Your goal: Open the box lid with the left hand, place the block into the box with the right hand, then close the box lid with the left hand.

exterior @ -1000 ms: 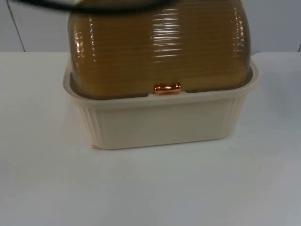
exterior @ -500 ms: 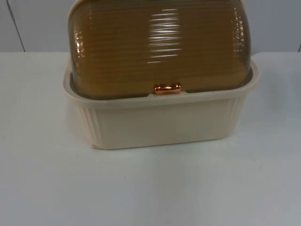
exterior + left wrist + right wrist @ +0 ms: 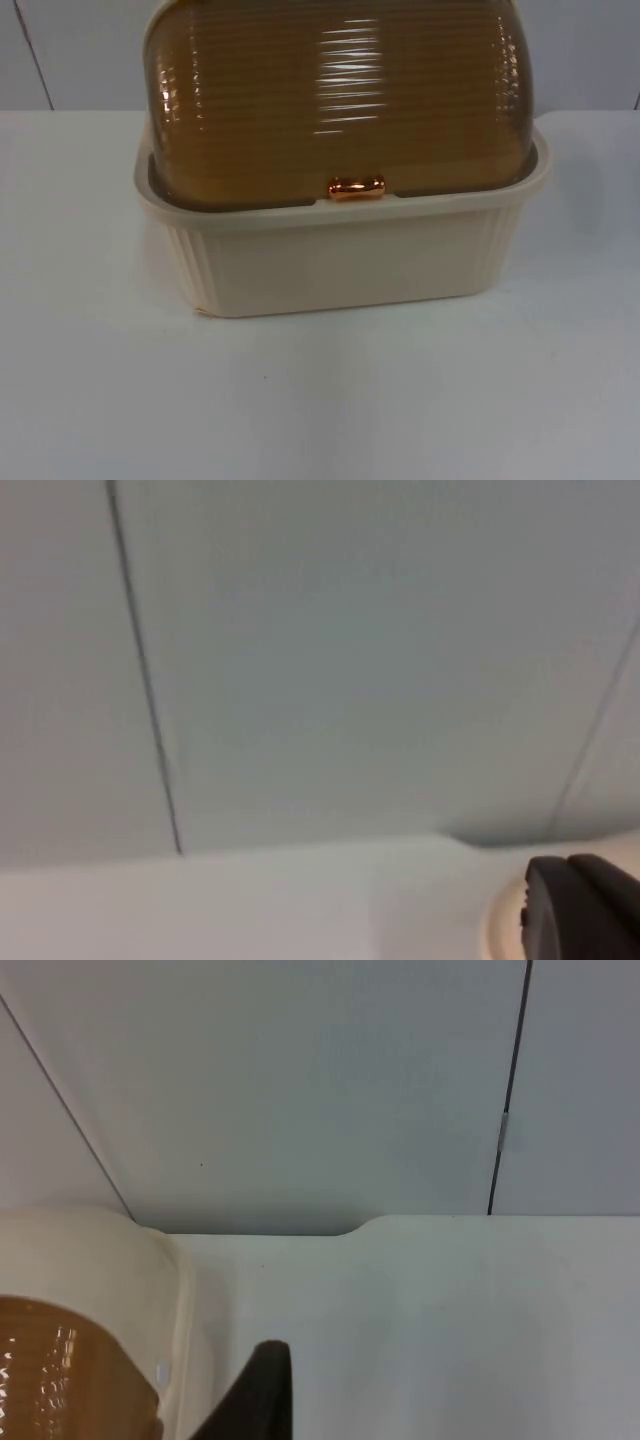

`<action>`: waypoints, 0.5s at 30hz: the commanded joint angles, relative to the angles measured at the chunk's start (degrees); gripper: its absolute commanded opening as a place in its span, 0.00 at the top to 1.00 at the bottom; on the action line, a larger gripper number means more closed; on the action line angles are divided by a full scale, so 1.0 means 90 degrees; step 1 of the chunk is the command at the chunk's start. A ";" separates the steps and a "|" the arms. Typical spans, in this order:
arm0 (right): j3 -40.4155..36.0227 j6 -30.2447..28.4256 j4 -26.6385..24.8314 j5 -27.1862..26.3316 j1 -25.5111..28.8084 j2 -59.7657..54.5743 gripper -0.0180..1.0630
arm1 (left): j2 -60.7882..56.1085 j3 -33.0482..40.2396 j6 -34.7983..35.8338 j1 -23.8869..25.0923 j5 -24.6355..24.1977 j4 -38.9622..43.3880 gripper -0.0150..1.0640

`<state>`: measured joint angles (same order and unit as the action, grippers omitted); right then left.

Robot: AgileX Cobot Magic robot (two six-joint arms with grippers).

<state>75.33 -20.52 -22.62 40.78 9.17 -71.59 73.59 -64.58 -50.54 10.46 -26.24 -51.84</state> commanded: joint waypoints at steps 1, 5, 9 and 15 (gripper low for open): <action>-0.0001 -0.0037 -0.0056 0.0020 0.0019 0.0060 0.01 | 0.0188 0.0027 0.0156 0.0011 -0.0187 0.0108 0.99; -0.0001 -0.0037 -0.0069 0.0058 0.0019 0.0060 0.01 | 0.0291 0.0027 0.0156 -0.0002 -0.0123 0.0094 0.96; -0.0001 -0.0037 -0.0069 0.0069 0.0019 0.0060 0.01 | 0.0291 0.0027 0.0156 -0.0014 0.0000 0.0094 0.73; -0.0001 -0.0037 -0.0069 0.0085 0.0019 0.0060 0.01 | 0.0291 0.0027 0.0301 -0.0014 0.0000 0.0094 0.01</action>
<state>75.33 -20.52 -22.94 41.14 9.17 -71.59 76.26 -64.58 -48.75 10.46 -26.59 -51.11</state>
